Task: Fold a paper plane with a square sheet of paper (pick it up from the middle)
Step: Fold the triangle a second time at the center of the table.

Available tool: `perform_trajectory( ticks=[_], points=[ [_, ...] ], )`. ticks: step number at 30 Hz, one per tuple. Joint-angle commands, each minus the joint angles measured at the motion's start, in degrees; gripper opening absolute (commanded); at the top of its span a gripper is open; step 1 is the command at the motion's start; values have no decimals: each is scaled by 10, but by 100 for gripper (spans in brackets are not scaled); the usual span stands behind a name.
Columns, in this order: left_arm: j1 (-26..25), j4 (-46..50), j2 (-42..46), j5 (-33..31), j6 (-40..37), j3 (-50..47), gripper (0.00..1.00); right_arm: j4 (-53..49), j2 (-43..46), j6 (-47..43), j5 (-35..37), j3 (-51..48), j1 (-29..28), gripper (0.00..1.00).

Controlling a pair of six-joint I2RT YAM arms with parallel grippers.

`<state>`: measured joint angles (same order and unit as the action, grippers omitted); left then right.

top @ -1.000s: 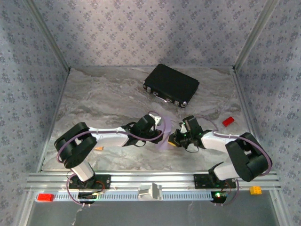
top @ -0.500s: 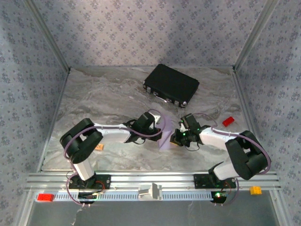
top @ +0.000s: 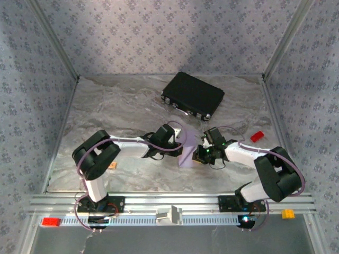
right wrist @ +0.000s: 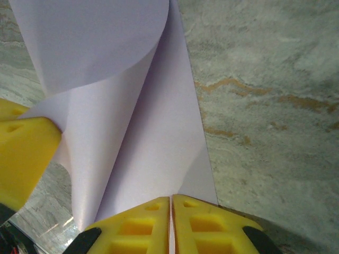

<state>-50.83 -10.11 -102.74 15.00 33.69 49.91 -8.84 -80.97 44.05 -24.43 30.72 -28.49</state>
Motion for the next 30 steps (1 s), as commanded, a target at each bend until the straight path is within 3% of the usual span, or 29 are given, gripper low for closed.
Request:
perform_trajectory(
  ticks=[1,8,14,21,30],
  points=[
    [4,0,-13,15,-6,12,1,-28,-8,-11,4,12,3,12],
    [4,-9,-19,14,4,0,0,-17,5,-4,-17,24,3,15],
    [4,-17,-18,15,11,-6,0,58,13,43,-59,6,-5,16],
    [4,-12,-8,14,9,3,0,12,-31,27,-23,2,-10,4],
    [4,6,8,-9,-2,9,0,-10,-32,11,-10,4,-5,3]
  ],
)
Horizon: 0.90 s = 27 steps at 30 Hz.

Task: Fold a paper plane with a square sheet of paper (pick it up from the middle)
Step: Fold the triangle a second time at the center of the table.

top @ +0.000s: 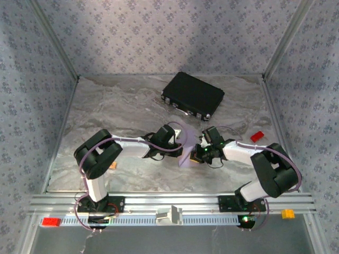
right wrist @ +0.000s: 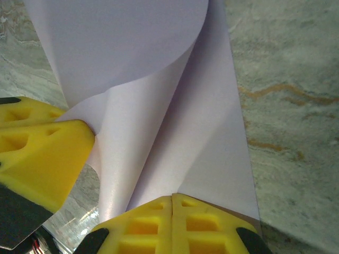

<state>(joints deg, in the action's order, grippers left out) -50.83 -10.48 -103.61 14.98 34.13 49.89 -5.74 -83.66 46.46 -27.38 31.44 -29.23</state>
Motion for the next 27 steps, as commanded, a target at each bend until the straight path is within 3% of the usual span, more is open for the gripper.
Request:
perform_trajectory(
  ticks=[1,27],
  points=[
    [4,11,17,-11,-6,9,0,-42,-6,-14,20,-2,2,3],
    [4,-3,24,-20,4,-8,0,-38,-2,-13,15,-6,7,3]
  ],
)
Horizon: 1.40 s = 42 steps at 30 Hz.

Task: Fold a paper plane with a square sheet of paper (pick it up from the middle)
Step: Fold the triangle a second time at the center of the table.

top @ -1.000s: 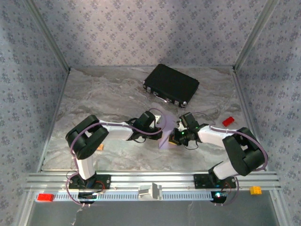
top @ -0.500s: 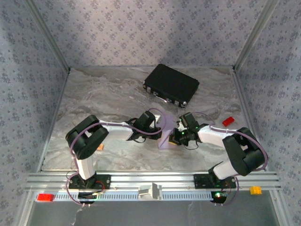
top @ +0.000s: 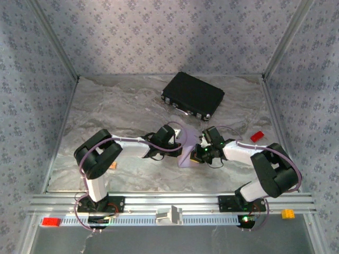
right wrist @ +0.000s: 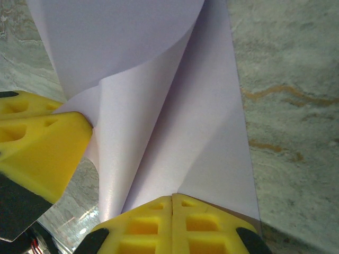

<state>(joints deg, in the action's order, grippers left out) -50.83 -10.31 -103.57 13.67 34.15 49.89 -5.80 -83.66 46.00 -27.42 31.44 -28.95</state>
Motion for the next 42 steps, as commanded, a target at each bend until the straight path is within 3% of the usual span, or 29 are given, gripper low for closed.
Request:
perform_trajectory(
  ticks=[1,42],
  points=[
    [4,-7,25,-7,5,-10,0,-36,-2,-8,14,-6,5,3],
    [4,-6,-6,-8,1,5,0,-28,-5,-5,9,-8,5,4]
  ],
)
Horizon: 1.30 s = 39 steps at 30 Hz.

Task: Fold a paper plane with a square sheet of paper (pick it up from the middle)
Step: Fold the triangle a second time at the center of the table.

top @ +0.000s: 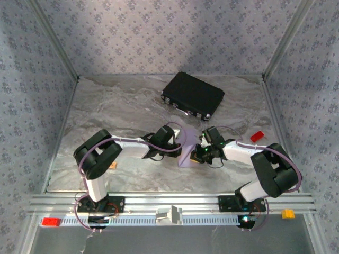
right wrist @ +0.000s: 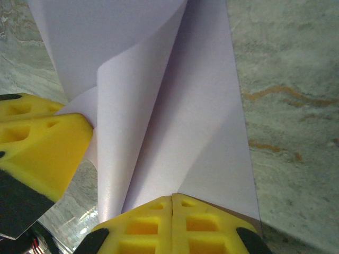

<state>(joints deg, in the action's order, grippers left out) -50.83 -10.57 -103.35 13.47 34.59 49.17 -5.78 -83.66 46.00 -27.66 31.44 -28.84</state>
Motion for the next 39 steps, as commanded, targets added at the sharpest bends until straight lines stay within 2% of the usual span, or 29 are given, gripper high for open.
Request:
perform_trajectory(
  ticks=[1,39],
  points=[
    [4,-5,-9,-6,-2,10,0,-29,-5,-4,11,-8,5,4],
    [6,6,-5,-7,-11,15,0,-32,-4,-7,8,-7,7,4]
  ],
)
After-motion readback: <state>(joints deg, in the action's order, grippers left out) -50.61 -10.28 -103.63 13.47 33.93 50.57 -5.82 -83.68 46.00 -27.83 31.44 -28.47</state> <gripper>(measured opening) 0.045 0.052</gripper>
